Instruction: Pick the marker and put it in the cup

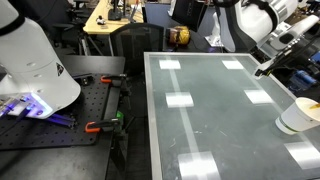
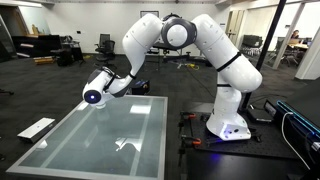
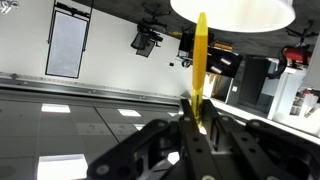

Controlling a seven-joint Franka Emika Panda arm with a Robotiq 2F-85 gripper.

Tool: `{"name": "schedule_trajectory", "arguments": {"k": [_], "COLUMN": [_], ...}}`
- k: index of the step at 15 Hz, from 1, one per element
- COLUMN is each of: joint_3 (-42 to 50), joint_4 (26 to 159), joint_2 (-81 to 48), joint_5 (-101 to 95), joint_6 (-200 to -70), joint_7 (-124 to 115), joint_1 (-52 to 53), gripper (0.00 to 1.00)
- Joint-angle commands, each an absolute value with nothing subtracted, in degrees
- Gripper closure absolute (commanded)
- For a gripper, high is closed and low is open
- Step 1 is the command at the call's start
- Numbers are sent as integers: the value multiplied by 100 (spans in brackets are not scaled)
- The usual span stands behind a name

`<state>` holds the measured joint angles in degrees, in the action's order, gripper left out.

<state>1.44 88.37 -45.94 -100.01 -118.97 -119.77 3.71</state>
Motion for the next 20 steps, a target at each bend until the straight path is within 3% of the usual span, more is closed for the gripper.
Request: {"name": "schedule_trajectory", "arguments": {"k": [1, 18, 19, 20], "joint_3": [72, 75, 77, 82], "joint_4": [8437, 8128, 8138, 8147], "joint_2": [-4868, -5370, -5373, -5377], "joint_5": [-10097, -10010, -10006, -10013], "joint_6": [-11984, -11885, -11862, -11859], "joint_7": [-11855, -11792, -11798, -11810], "joint_1": [264, 332, 341, 343], "gripper": [96, 94, 59, 57]}}
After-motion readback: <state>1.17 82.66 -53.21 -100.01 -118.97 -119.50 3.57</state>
